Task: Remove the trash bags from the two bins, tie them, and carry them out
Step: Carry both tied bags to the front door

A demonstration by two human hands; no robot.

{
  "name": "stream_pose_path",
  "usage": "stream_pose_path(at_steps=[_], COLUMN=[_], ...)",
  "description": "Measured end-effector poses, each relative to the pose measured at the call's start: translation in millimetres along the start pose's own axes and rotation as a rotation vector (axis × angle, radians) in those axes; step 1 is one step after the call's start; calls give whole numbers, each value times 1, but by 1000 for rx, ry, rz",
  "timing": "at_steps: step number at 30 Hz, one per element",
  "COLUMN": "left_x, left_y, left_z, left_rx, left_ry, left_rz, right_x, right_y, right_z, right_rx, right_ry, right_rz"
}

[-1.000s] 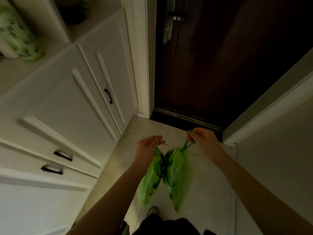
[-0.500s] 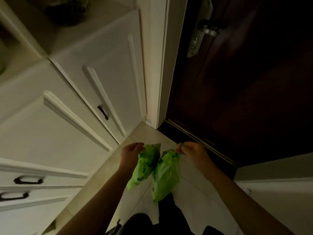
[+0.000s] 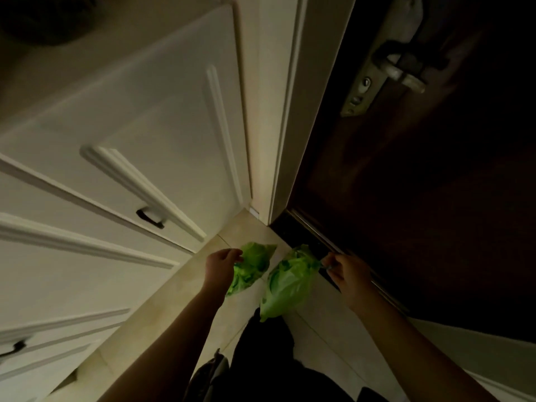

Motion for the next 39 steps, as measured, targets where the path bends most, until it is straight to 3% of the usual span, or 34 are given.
stream_pose_path(at_steps=[8,16,26,39], left_x=[-52,-83,-136,-239], left_y=[-42,-84,-139,-168], left_z=[5,37,100,82], left_rx=[7,27,337,176], left_ry=[100,150,368,194], left_rz=[-64,-118,-334,-278], right_x=[-77,-143,-260,-336], right_y=[-14,-34,-61,-185], right_z=[26,32,2,55], right_rx=[-3,143,305,372], right_ry=[-65,-90,-161,63], right_rz=[-48,42,294,463])
Point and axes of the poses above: each hand's wrist, its own x-axis away from the middle knuckle, its own y-axis out of the back of the hand, z = x × y, the point moved 4 cm from there along -x, towards the middle knuckle, and after that the axes turned 9 degrees about -z, right-handed, at the moved point
